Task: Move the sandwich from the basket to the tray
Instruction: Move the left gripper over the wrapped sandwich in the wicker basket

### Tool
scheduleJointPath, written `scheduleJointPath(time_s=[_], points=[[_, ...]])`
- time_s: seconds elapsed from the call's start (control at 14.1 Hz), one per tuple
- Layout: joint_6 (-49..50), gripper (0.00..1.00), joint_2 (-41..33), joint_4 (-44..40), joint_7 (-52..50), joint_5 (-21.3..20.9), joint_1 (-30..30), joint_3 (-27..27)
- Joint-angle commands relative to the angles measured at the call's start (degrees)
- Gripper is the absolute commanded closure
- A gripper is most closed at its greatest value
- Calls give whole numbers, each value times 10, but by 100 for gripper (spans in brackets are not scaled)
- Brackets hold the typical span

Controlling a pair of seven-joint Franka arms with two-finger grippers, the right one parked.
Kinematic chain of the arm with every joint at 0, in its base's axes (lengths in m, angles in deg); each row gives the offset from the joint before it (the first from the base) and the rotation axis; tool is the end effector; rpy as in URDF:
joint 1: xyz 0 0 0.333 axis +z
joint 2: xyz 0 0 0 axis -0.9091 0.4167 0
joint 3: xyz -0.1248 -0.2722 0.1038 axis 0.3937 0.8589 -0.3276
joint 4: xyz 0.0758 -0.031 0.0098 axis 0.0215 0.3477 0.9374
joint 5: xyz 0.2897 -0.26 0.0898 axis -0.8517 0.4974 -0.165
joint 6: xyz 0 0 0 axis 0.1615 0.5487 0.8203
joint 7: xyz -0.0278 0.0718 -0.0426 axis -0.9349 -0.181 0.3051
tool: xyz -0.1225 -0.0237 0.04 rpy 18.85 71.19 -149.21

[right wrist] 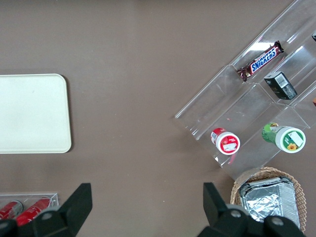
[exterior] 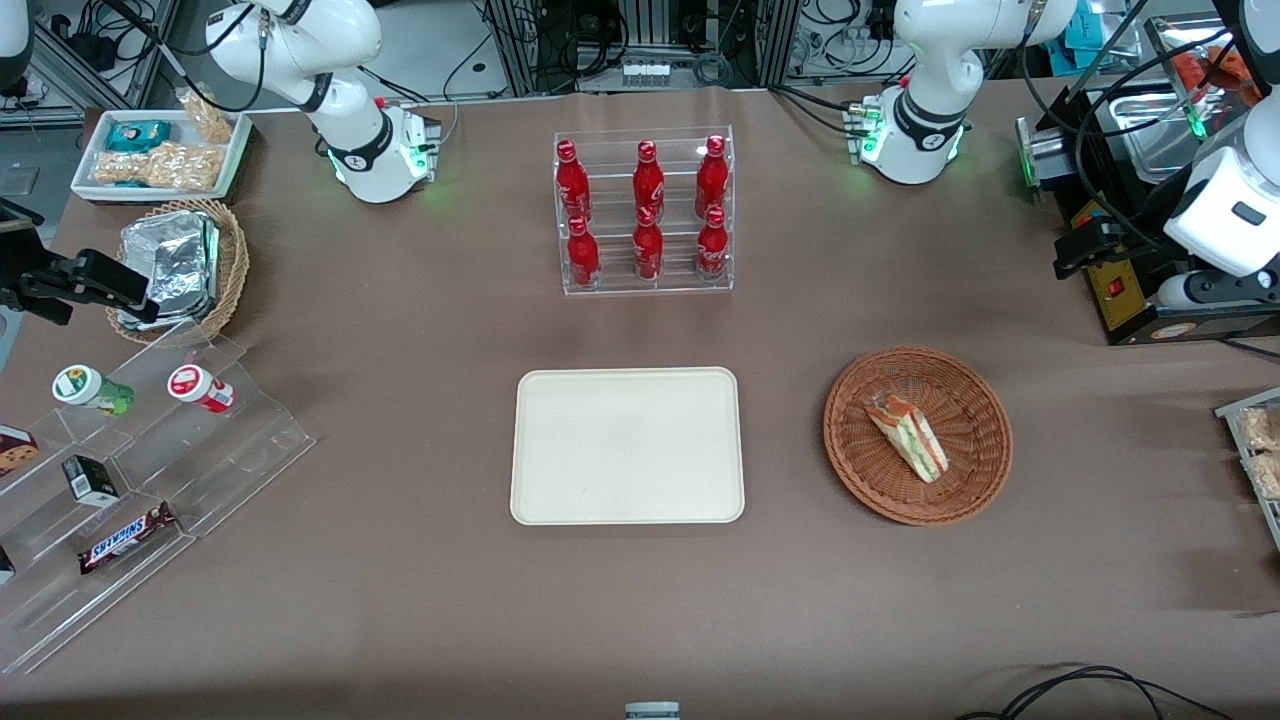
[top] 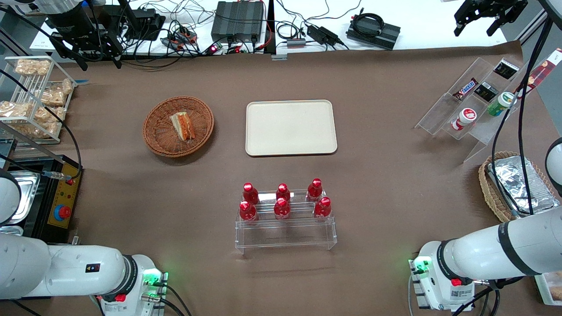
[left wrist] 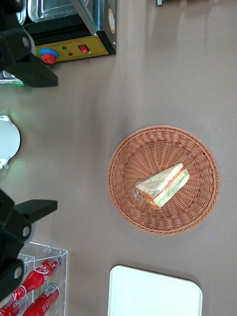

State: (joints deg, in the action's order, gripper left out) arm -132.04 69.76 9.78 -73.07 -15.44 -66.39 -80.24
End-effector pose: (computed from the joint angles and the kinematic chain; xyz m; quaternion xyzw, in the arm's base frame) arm 0.5372 -0.0341 0.5911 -0.9975 -0.0326 0.0630 0.0050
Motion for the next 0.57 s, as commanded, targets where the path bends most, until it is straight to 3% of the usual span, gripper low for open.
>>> scheduleJointPath(time_s=[0.0,0.5], points=[[3,0,3,-11,8,0,4,4],[8,0,6,-2,6,2,4,6]])
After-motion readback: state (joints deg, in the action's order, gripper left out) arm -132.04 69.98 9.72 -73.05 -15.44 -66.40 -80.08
